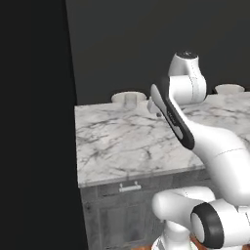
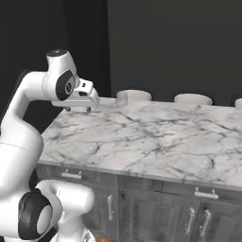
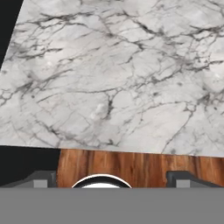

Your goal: Take a straw from the drawer in front and place it inside the glass cup on the dining counter.

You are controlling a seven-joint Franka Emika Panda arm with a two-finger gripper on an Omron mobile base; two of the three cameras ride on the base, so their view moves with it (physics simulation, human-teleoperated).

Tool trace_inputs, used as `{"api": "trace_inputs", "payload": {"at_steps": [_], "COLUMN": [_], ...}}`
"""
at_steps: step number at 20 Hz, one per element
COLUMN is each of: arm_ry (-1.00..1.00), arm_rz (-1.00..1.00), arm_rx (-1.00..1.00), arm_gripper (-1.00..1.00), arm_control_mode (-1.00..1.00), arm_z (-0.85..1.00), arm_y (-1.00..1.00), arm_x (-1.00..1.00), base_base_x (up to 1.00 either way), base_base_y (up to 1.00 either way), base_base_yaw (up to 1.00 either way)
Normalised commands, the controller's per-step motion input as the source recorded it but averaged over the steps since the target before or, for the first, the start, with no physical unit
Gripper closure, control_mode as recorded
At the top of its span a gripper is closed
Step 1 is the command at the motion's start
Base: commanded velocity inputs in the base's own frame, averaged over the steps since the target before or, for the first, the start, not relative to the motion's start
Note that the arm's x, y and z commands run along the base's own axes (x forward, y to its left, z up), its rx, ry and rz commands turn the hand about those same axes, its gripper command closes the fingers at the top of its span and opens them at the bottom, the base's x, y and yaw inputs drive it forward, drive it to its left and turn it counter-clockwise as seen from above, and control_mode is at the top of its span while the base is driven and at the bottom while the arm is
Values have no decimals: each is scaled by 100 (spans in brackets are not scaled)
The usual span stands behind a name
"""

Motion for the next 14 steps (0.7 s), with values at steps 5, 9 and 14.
{"api": "trace_inputs", "payload": {"at_steps": [5, 9, 14], "arm_ry": [0, 0, 0], "arm_rz": [0, 0, 0], "arm_rx": [0, 0, 0], "arm_gripper": [-100, -100, -100], "arm_control_mode": [100, 100, 100], "arm_z": [0, 0, 0], "arm_y": [0, 0, 0], "arm_x": [0, 0, 0], "base_base_x": [-31, -40, -21], "base_base_y": [-64, -68, -42], "base_base_yaw": [-1, 0, 0]}}
